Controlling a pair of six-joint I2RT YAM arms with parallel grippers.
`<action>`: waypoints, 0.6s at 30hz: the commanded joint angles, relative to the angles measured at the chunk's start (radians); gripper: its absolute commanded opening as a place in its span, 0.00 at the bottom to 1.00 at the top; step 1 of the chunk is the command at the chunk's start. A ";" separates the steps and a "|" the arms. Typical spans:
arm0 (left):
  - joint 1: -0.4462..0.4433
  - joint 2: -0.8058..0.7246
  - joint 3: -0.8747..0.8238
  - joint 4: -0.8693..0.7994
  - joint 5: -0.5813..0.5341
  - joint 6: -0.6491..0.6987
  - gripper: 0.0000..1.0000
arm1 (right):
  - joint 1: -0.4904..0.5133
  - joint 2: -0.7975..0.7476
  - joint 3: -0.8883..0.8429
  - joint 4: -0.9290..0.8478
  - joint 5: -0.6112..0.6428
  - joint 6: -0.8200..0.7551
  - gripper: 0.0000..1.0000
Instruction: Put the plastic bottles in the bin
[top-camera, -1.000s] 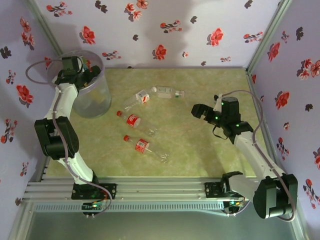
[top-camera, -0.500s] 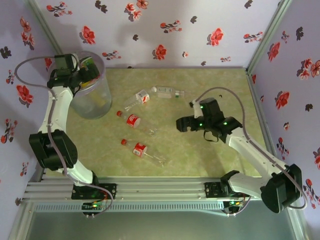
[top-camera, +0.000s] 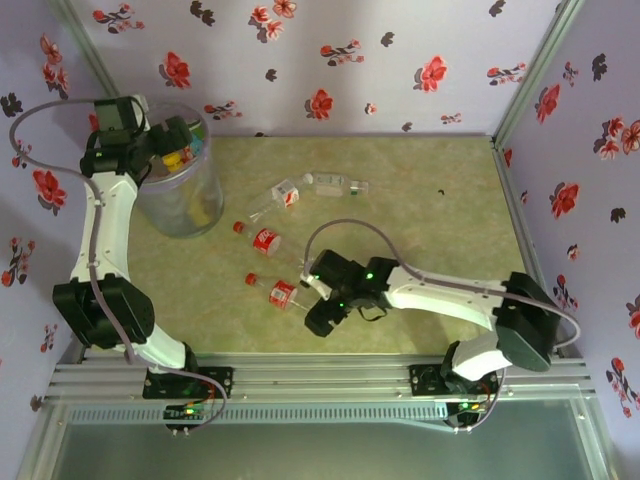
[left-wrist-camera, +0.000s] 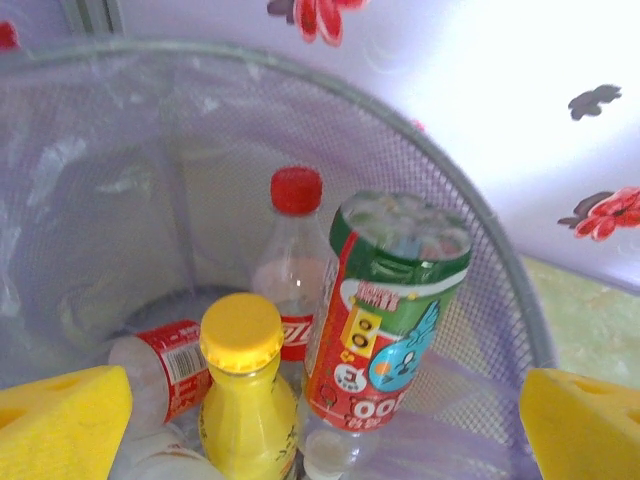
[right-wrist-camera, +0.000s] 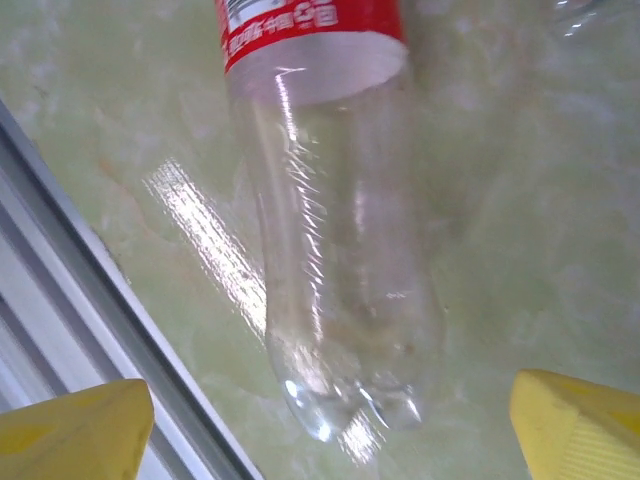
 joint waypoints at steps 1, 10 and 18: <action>0.017 -0.007 0.070 -0.026 -0.019 0.025 1.00 | 0.018 0.058 0.043 0.058 0.082 -0.003 0.94; 0.025 -0.128 0.040 -0.022 -0.001 -0.003 1.00 | 0.021 0.185 0.062 0.116 0.177 -0.037 0.96; -0.019 -0.327 -0.183 0.004 0.038 -0.052 1.00 | 0.020 0.263 0.069 0.163 0.178 -0.039 0.90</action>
